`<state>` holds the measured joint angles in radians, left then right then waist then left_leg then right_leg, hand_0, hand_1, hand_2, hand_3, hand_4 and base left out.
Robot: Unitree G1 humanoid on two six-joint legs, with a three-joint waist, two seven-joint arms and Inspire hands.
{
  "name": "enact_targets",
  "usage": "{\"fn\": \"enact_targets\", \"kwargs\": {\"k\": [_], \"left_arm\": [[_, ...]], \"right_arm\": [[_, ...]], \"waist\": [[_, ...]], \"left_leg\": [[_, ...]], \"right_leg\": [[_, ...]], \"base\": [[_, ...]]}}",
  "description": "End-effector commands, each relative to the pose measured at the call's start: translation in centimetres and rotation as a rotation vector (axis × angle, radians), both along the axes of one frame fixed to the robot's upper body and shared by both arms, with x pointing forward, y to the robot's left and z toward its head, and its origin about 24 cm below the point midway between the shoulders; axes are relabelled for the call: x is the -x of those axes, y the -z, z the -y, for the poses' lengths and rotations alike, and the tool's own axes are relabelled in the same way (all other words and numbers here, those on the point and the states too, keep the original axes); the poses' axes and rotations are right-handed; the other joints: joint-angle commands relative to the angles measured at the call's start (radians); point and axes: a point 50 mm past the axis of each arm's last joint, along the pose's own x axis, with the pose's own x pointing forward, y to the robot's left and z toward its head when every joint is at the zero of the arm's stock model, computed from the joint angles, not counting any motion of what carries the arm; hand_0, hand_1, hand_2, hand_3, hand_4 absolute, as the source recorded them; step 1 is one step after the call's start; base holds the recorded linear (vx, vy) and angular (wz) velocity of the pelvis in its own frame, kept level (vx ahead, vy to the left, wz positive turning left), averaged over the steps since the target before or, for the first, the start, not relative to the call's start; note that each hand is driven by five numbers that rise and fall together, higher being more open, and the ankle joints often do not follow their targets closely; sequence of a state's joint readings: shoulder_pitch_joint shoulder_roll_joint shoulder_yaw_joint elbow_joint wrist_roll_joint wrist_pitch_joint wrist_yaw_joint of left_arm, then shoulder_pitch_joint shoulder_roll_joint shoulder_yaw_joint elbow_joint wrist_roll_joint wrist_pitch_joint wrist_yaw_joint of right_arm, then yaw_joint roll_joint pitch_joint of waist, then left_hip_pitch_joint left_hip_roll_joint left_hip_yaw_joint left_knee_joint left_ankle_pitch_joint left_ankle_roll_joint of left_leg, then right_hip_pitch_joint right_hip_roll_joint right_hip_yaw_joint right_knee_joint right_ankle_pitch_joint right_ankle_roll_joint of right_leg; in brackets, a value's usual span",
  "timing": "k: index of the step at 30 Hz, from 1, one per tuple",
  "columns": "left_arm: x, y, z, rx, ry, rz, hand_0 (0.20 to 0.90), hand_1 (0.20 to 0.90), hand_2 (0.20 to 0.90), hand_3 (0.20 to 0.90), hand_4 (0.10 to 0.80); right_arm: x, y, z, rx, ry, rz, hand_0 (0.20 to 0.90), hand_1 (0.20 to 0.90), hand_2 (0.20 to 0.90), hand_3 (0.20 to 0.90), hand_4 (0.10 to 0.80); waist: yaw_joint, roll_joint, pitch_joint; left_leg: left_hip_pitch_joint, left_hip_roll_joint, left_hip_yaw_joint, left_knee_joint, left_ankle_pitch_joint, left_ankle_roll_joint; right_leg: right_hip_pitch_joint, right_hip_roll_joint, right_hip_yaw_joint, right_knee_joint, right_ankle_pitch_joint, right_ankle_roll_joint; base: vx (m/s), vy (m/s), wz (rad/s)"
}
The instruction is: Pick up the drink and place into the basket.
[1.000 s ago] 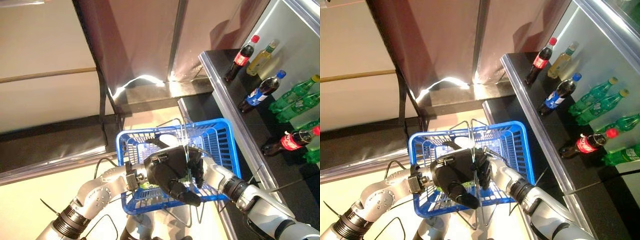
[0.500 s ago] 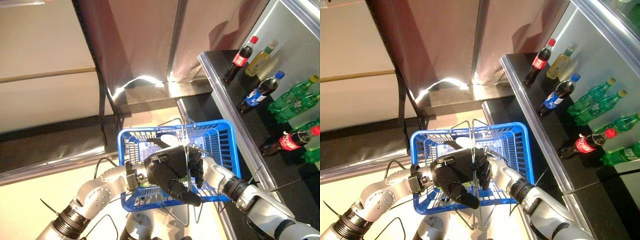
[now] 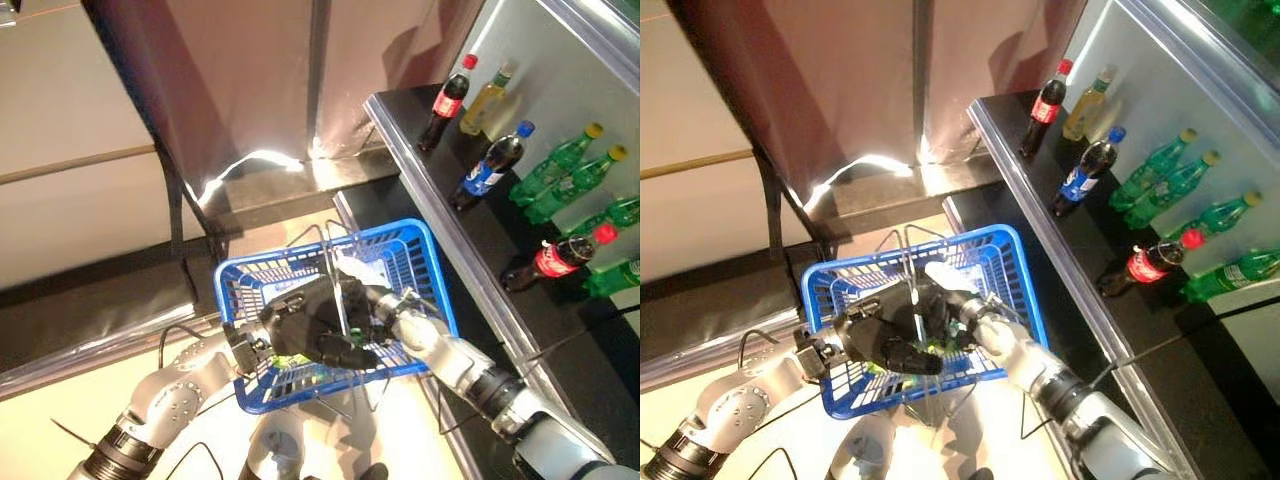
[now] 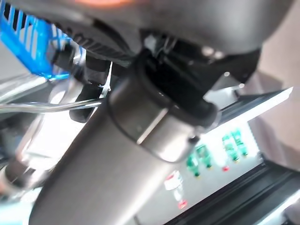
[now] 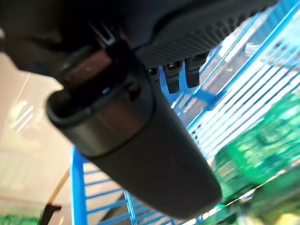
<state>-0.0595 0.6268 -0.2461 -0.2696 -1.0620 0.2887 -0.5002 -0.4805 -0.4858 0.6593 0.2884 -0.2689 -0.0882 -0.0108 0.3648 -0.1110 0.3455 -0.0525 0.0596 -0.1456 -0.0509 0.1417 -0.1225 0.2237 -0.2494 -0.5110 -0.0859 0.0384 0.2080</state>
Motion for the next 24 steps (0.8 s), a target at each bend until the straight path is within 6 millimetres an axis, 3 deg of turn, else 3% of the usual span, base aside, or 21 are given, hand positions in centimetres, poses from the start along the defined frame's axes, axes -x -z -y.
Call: {"fn": "enact_targets", "kwargs": {"k": [1, 10, 18, 24], "left_arm": [[1.0, -9.1, 1.8, 0.505, 0.058, 0.512, 0.300, 0.300, 0.300, 0.200, 0.100], [0.5, -8.5, 0.2, 0.476, -0.096, 0.489, 0.300, 0.300, 0.300, 0.200, 0.100], [-0.3, -7.2, -1.5, 0.434, -0.294, 0.423, 0.300, 0.300, 0.300, 0.200, 0.100], [-1.0, -4.5, -4.3, 0.362, -0.544, 0.323, 0.300, 0.300, 0.300, 0.200, 0.100]], "right_arm": [[0.4, -0.8, 0.2, -0.098, -0.010, 0.056, 0.900, 0.900, 0.900, 0.900, 0.800], [0.9, -2.1, 1.5, -0.168, 0.018, 0.096, 0.900, 0.900, 0.900, 0.900, 0.800], [1.6, -3.4, 2.5, -0.357, 0.057, 0.098, 0.900, 0.900, 0.900, 0.900, 0.800], [2.7, -2.5, 3.6, -0.510, 0.123, 0.035, 0.900, 0.900, 0.900, 0.900, 0.800]], "waist": [[-0.023, 0.025, -0.282], [-0.045, 0.030, -0.281], [-0.068, 0.034, -0.281], [-0.098, 0.042, -0.281]], "left_leg": [[0.067, 0.004, 0.034, -0.036, -0.045, 0.028], [0.078, 0.010, 0.064, -0.036, -0.050, 0.028], [0.087, 0.014, 0.084, -0.036, -0.055, 0.031], [0.099, 0.019, 0.119, -0.036, -0.063, 0.034]], "right_leg": [[0.037, 0.008, -0.004, 0.002, 0.006, -0.005], [0.037, 0.005, 0.010, 0.002, 0.004, -0.004], [0.032, 0.003, 0.028, 0.003, 0.004, -0.002], [0.020, -0.002, 0.052, 0.003, 0.010, 0.002]], "base": [[0.000, 0.000, 0.00], [-0.004, 0.009, -0.08], [0.000, 0.000, 0.00], [-0.008, 0.014, -0.12]]}}
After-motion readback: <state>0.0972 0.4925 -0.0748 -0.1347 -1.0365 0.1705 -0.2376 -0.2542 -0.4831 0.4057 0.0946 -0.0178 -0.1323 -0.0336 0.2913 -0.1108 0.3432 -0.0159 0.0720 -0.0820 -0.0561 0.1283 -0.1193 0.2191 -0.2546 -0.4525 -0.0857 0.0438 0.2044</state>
